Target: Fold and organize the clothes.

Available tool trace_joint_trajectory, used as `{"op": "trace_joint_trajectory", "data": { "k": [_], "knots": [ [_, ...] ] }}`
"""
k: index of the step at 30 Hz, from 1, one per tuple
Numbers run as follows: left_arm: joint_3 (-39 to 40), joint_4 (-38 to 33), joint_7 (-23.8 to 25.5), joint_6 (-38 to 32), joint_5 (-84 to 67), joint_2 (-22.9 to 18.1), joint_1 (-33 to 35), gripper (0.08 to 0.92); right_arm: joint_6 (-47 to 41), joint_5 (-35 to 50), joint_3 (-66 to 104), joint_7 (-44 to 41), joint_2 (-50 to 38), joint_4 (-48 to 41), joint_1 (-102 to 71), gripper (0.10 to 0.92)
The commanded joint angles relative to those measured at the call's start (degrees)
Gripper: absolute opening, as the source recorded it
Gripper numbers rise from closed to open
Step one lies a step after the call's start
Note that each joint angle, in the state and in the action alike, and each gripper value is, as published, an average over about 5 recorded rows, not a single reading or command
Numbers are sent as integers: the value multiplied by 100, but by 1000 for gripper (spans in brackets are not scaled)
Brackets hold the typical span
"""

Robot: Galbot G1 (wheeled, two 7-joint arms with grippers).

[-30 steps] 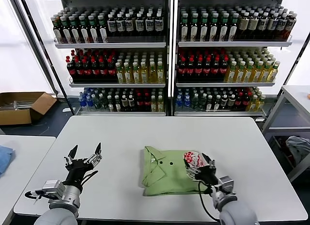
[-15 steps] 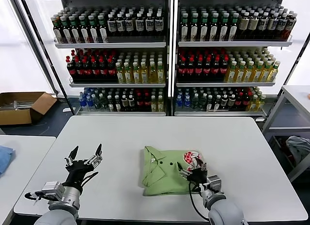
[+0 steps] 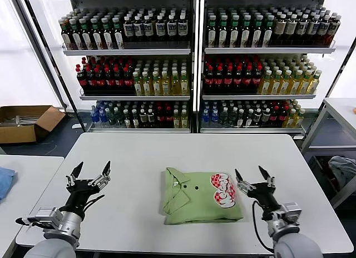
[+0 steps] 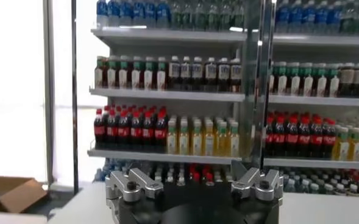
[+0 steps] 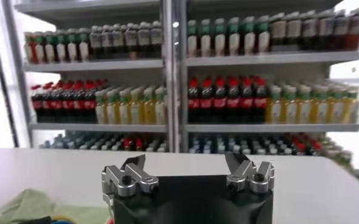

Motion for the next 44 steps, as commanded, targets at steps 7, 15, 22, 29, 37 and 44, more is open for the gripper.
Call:
{"op": "trace_joint_trajectory", "data": {
  "k": [7, 15, 22, 29, 37, 44],
  "knots": [
    [-757, 33, 761, -253, -155, 184, 78, 823, 517, 137, 2162, -587, 530, 349, -977, 823],
    [-739, -21, 839, -242, -164, 46, 73, 823, 559, 59, 2218, -555, 666, 363, -1055, 823],
    [-794, -39, 956, -241, -160, -82, 102, 823, 616, 35, 2326, -489, 737, 335, -1136, 823],
    [-922, -25, 1116, -245, -180, -98, 192, 823, 757, 37, 2486, -578, 799, 366, -1270, 823],
    [-1198, -75, 1226, -237, -265, -99, 339, 823, 853, -36, 2433, -655, 970, 446, -1349, 823],
    [-1275, -96, 1235, -246, -279, -118, 416, 823, 865, -54, 2375, -663, 998, 460, -1349, 823]
  ]
}}
